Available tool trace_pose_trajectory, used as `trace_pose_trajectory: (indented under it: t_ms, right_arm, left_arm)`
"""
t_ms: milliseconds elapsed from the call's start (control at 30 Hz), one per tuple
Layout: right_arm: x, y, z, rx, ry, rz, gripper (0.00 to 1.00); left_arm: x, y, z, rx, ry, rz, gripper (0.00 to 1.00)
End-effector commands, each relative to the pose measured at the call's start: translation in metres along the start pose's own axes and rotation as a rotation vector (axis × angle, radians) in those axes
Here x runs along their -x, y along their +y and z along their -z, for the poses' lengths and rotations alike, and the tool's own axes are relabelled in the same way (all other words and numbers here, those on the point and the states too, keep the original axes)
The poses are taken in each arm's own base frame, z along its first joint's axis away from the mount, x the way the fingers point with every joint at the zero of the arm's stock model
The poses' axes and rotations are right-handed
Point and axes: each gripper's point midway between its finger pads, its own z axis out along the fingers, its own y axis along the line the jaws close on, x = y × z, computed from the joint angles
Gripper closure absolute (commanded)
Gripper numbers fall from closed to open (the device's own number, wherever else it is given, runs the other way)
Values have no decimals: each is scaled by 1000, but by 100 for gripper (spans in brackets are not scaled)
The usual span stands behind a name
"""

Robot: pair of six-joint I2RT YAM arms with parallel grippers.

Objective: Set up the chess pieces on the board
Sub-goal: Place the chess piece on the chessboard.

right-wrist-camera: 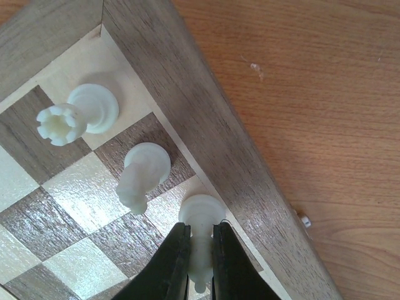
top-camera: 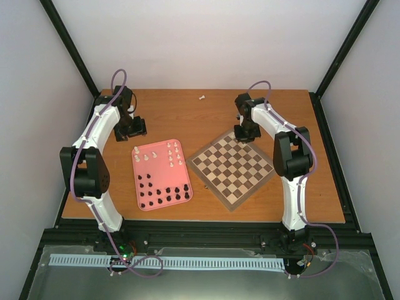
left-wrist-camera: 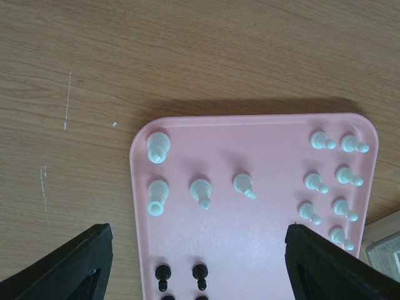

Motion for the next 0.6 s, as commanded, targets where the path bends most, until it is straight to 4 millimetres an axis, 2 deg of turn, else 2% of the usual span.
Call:
trace_pose_trajectory:
  t_ms: [0,300,567]
  right_arm:
    - [4,-4,-4,-5,4,0,92]
    - [1,-1,-7,7,18,6,84]
    - [-1,1,1,25,10,19,78]
  left_arm:
    - [11,-3,6,-19,-25,-17,23]
    - [10,-3,6,-17,-22,-16,23]
    - [10,-3,5,-16,-22,-16,22]
